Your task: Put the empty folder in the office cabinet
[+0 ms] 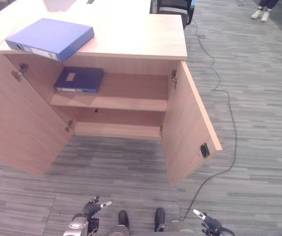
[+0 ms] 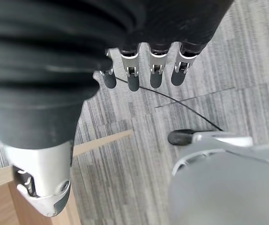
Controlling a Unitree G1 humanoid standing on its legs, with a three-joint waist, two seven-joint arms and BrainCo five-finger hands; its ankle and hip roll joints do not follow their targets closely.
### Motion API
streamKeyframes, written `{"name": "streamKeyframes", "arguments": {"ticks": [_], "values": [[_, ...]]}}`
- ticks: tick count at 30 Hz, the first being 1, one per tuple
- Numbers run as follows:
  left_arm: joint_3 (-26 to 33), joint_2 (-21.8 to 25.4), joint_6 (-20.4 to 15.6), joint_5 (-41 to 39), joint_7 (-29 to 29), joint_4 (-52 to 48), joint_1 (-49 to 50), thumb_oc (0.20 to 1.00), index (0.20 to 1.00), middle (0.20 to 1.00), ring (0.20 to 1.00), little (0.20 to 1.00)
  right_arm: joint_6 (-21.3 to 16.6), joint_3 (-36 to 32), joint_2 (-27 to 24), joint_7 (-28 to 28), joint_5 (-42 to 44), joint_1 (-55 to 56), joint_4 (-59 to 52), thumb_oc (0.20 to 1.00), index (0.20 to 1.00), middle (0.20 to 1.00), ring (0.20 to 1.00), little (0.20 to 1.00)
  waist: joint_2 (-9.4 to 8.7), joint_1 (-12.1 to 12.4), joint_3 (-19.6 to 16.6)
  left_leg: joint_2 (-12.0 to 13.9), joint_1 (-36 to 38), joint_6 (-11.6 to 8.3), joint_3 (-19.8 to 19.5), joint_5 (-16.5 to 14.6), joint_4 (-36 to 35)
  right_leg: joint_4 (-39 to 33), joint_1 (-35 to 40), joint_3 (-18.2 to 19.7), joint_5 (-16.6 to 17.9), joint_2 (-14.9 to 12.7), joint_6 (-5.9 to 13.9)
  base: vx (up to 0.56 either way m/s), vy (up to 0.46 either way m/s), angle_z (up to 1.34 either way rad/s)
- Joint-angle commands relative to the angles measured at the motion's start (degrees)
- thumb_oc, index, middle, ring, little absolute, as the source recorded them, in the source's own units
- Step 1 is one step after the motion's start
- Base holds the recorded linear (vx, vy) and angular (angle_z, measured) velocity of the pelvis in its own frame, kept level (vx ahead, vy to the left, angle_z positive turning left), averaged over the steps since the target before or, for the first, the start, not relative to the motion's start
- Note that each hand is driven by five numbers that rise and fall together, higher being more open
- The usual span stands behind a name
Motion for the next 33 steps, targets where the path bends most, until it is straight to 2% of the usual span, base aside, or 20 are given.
{"name": "streamKeyframes", "arguments": {"ticks": [1, 3, 6, 7, 8, 10, 11, 12, 15, 19, 23, 25, 26, 27, 28, 29, 30, 31, 32, 33], "values": [[-1.1, -0.4, -1.9, 0.5, -1.0, -2.9, -3.3, 1.000, 1.000, 1.000, 1.000, 1.000, -1.0, -1.2, -3.1, 0.1, -1.0, 0.0, 0.9, 1.000, 1.000, 1.000, 1.000, 1.000, 0.31, -0.4, 2.2, 1.7, -3.8, -3.76, 2.6, -3.1, 15.3, 4.7, 1.7, 3.6, -4.5, -4.2, 4.48, -0.01, -0.024, 0.29], [-1.3, -0.7, -1.9, 0.7, -1.0, -2.9, -3.1, 1.000, 1.000, 1.000, 1.000, 1.000, -1.0, -1.1, -3.5, 0.0, -1.1, -0.2, 1.1, 1.000, 1.000, 1.000, 1.000, 1.000, 0.56, -0.5, 2.5, 1.8, -5.1, -4.57, 1.9, -2.2, 18.2, 4.2, 2.4, 3.8, -4.7, -4.1, 4.05, 0.03, 0.021, 0.14], [-1.3, -1.4, -1.9, 1.7, -0.7, -1.3, -2.4, 1.000, 1.000, 1.000, 1.000, 1.000, -0.6, -1.2, -4.3, 0.3, -1.3, -0.6, 1.3, 1.000, 1.000, 1.000, 1.000, 1.000, 1.62, -1.2, 2.1, 5.8, -4.6, -4.63, 2.0, -1.1, 15.7, 4.8, 3.2, 5.0, -6.0, -6.0, 4.30, 0.09, 0.135, 0.00], [-1.3, -1.4, -1.9, 1.7, -0.7, -1.3, -2.4, 1.000, 1.000, 1.000, 1.000, 1.000, -0.6, -1.2, -4.3, 0.3, -1.3, -0.6, 1.3, 1.000, 1.000, 1.000, 1.000, 1.000, 1.60, -1.2, 2.2, 5.8, -4.5, -4.63, 2.1, -1.1, 15.6, 4.9, 3.2, 5.0, -6.1, -6.1, 4.31, 0.13, 0.157, -0.04], [-0.9, -1.5, -1.8, 2.0, -0.5, -0.5, -1.9, 1.000, 1.000, 1.000, 1.000, 1.000, -0.6, -1.2, -4.4, 0.3, -2.0, -0.5, 1.2, 1.000, 1.000, 1.000, 1.000, 1.000, 1.73, -1.3, 1.2, 8.0, -3.6, -4.25, 1.9, -1.0, 11.5, 5.7, 2.5, 5.3, -6.6, -7.0, 5.10, 0.10, 0.105, -0.02], [-0.9, -1.6, -1.8, 2.1, -0.4, -0.2, -1.7, 1.000, 1.000, 1.000, 1.000, 1.000, -0.6, -0.9, -4.3, 0.4, -2.4, -0.4, 1.0, 1.000, 1.000, 1.000, 1.000, 1.000, 1.90, -1.3, 0.9, 8.8, -3.0, -4.16, 1.2, -0.4, 8.8, 6.4, 2.2, 5.6, -7.2, -7.1, 5.32, 0.13, 0.166, -0.01], [-0.5, -1.6, -1.8, 1.5, 0.0, -0.1, -1.7, 1.000, 1.000, 1.000, 1.000, 1.000, -0.6, -0.6, -4.5, 0.5, -3.1, -0.3, 1.0, 1.000, 1.000, 1.000, 1.000, 1.000, 2.98, -1.0, 0.8, 10.9, -2.7, -4.62, -2.1, 2.2, 4.4, 8.4, 1.6, 6.9, -8.5, -7.1, 5.75, 0.13, 0.182, -0.04], [-0.5, -1.6, -1.8, 1.5, 0.0, 0.0, -1.7, 1.000, 1.000, 1.000, 1.000, 1.000, -0.6, -0.6, -4.5, 0.5, -3.1, -0.3, 0.9, 1.000, 1.000, 1.000, 1.000, 1.000, 2.97, -1.0, 0.9, 10.9, -2.5, -4.66, -2.1, 2.3, 4.2, 8.6, 1.6, 6.9, -8.7, -7.1, 5.73, 0.14, 0.225, -0.07], [0.3, -1.7, -1.9, 0.2, 0.7, 0.6, -1.8, 1.000, 1.000, 1.000, 1.000, 1.000, -0.4, -0.7, -5.2, 0.4, -3.6, -0.8, 0.9, 1.000, 1.000, 1.000, 1.000, 1.000, 3.86, -0.3, 1.2, 15.2, -4.0, -6.12, -6.6, 6.9, 0.2, 13.0, 0.6, 10.0, -11.0, -9.0, 7.25, 0.20, 0.324, -0.27], [0.5, -1.8, -1.8, -0.2, 0.6, 1.3, -1.8, 1.000, 1.000, 1.000, 1.000, 1.000, -0.1, -0.7, -5.2, 0.6, -4.9, -1.3, 1.0, 1.000, 1.000, 1.000, 1.000, 1.000, 3.88, 0.6, 0.4, 17.3, -4.8, -7.64, -5.2, 7.4, -0.1, 13.9, 2.3, 11.0, -12.0, -11.4, 9.51, 0.25, 0.374, -0.09], [-1.2, -0.9, -1.6, 1.7, 0.0, 0.9, -2.6, 1.000, 1.000, 1.000, 1.000, 1.000, 0.7, -0.3, -3.3, 1.1, -7.1, -1.1, 1.5, 1.000, 1.000, 1.000, 1.000, 1.000, 1.20, 1.4, -0.8, 13.1, -6.1, -7.09, -5.3, 2.7, 3.2, 8.7, 5.5, 10.4, -6.7, -16.3, 12.39, 0.26, 0.424, 0.46], [-2.1, 0.1, -1.6, 2.4, -0.2, 0.4, -3.9, 1.000, 1.000, 1.000, 1.000, 1.000, 0.6, 1.3, -1.5, 1.4, -6.9, -2.7, -0.6, 1.000, 1.000, 1.000, 1.000, 1.000, -0.98, 1.9, -0.6, 9.2, -7.7, -4.79, -4.6, -1.5, 6.4, 7.9, 3.8, 11.4, 0.4, -19.9, 14.14, 0.14, 0.448, 0.09], [-2.1, 0.1, -1.6, 2.5, -0.2, 0.4, -3.9, 1.000, 1.000, 1.000, 1.000, 1.000, 0.6, 1.3, -1.5, 1.4, -6.9, -2.7, -0.6, 1.000, 1.000, 1.000, 1.000, 1.000, -1.07, 2.0, -0.7, 9.2, -7.8, -4.73, -4.5, -1.6, 6.5, 7.8, 3.7, 11.5, 0.4, -19.9, 14.20, 0.09, 0.455, -0.26], [-2.4, 0.8, -1.7, 2.6, -0.1, -0.7, -4.3, 1.000, 1.000, 1.000, 1.000, 1.000, 0.3, 2.1, -0.5, 1.1, -6.9, -3.9, -1.7, 1.000, 1.000, 1.000, 1.000, 1.000, -1.66, 2.6, -0.1, 6.9, -7.6, -2.72, -3.0, -3.4, 6.8, 10.1, 1.2, 11.7, 5.4, -21.3, 14.39, 0.05, 0.356, -0.37], [-2.5, 1.0, -1.6, 2.6, -0.1, -1.0, -4.4, 1.000, 1.000, 1.000, 1.000, 1.000, 0.2, 2.3, -0.2, 0.9, -7.0, -4.2, -2.1, 1.000, 1.000, 1.000, 1.000, 1.000, -1.71, 2.8, 0.1, 6.2, -7.3, -1.98, -2.4, -3.8, 6.6, 11.8, 0.2, 11.6, 6.7, -21.7, 14.22, 0.08, 0.560, -0.31], [-2.4, 1.4, -1.5, 2.6, -0.2, -1.8, -4.0, 1.000, 1.000, 1.000, 1.000, 1.000, 0.1, 2.6, 0.2, 0.5, -7.4, -4.4, -2.6, 1.000, 1.000, 1.000, 1.000, 1.000, -1.32, 3.5, 0.6, 5.1, -5.8, -0.59, -0.9, -4.3, 5.2, 15.9, -1.8, 8.0, 9.2, -22.7, 13.78, 0.09, 0.541, -0.24], [-2.3, 1.6, -1.3, 2.4, -0.3, -2.1, -3.8, 1.000, 1.000, 1.000, 1.000, 1.000, -0.1, 3.2, 0.0, 0.1, -8.3, -4.4, -2.8, 1.000, 1.000, 1.000, 1.000, 1.000, -0.64, 3.6, 1.1, 3.6, -3.7, 0.51, 0.2, -4.2, 2.5, 19.4, -2.7, 4.1, 9.5, -21.9, 13.79, 0.12, 0.524, -0.43], [-2.1, 1.6, -1.3, 2.4, -0.3, -2.1, -3.6, 1.000, 1.000, 1.000, 1.000, 1.000, -0.1, 3.3, 0.0, 0.1, -8.3, -4.3, -2.8, 1.000, 1.000, 1.000, 1.000, 1.000, -0.22, 3.3, 1.2, 2.9, -2.4, 0.97, 0.0, -4.2, 1.1, 20.7, -3.6, 4.8, 8.5, -20.0, 13.82, 0.21, 0.512, -0.36], [-1.8, 1.5, -1.2, 2.3, -0.5, -1.9, -3.5, 1.000, 1.000, 1.000, 1.000, 1.000, -0.2, 3.3, -0.2, 0.2, -7.7, -4.0, -2.3, 1.000, 1.000, 1.000, 1.000, 1.000, 0.77, 2.2, 1.7, 1.8, -0.3, 1.78, -0.8, -4.0, -0.6, 22.1, -6.4, 8.6, 3.9, -13.5, 12.60, 0.21, 0.320, -0.41], [-1.8, 1.6, -1.2, 2.5, -0.4, -1.6, -3.8, 1.000, 1.000, 1.000, 1.000, 1.000, -0.3, 3.3, -0.3, 0.2, -7.4, -4.2, -2.0, 1.000, 1.000, 1.000, 1.000, 1.000, 1.06, 2.0, 1.7, 1.5, -0.1, 1.91, -1.1, -3.9, -0.9, 20.8, -7.3, 9.2, 2.4, -11.4, 12.27, 0.22, 0.244, 0.01]]}}
